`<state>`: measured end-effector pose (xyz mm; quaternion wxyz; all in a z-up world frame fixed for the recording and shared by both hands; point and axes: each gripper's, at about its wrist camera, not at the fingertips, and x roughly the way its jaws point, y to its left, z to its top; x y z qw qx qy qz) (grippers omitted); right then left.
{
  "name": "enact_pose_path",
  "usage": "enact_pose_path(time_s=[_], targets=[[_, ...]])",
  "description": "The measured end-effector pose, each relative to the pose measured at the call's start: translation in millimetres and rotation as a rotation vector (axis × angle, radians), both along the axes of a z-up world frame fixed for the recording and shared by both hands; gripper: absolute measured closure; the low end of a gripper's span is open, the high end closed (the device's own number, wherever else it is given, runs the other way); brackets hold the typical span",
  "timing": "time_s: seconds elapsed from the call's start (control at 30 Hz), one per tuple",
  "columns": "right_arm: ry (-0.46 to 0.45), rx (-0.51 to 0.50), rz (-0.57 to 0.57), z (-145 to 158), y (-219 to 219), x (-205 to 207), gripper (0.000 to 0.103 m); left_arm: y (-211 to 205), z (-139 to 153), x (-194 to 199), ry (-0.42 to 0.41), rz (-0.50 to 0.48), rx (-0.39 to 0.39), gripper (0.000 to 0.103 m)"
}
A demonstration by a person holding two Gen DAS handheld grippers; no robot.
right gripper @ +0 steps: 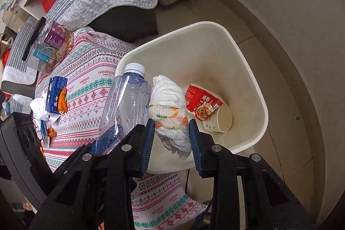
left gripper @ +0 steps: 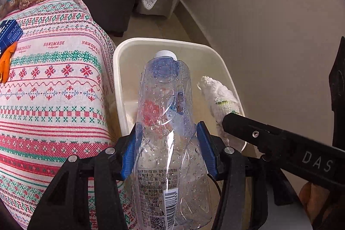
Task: Collect trash
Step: 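Carry bottle and tissue over the bin and open both tools, then grasp the yellow snack wrapper with the left tool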
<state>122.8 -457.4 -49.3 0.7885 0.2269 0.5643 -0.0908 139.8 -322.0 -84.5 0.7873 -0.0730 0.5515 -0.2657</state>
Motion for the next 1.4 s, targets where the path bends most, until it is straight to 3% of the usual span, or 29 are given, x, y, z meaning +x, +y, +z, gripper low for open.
enact_pose_path(time_s=[0.1, 0.17, 0.23, 0.27, 0.33, 0.57, 0.83, 1.17, 1.4], targets=[[0.004, 0.001, -0.024, -1.8, -5.6, 1.8, 0.069, -2.3, -11.5, 6.1, 0.023, 0.023, -0.036, 0.050], [0.001, 0.031, -0.047, -4.9, -11.7, 4.0, 0.062, -2.1, -16.6, 12.9, 0.026, 0.054, -0.050, 0.050], [0.006, 0.009, -0.075, -5.2, -15.1, 3.9, 0.029, 0.8, -20.4, 17.1, 0.048, 0.084, -0.044, 0.038], [0.007, -0.016, -0.095, -3.2, -16.5, 2.9, 0.027, 4.3, -20.8, 17.5, 0.058, 0.092, -0.061, 0.033], [-0.016, 0.002, -0.107, 2.7, -20.3, 1.0, 0.028, 13.5, -18.9, 16.3, 0.067, 0.092, -0.084, 0.032], [-0.096, 0.033, -0.099, 25.3, -15.0, 1.1, 0.024, 51.3, 6.8, 8.8, 0.010, 0.083, -0.025, 0.032], [-0.142, 0.007, -0.047, 44.6, 11.4, 7.9, 0.020, 130.3, 40.0, 9.9, -0.061, 0.147, 0.111, 0.032], [-0.197, -0.031, 0.162, 57.2, 103.5, 34.7, 0.013, 265.1, 60.0, 16.7, -0.031, 0.325, 0.259, 0.032], [-0.212, 0.069, 0.298, 53.5, 173.4, 52.0, 0.012, 398.9, 55.0, 1.8, 0.050, 0.582, 0.299, 0.031]])
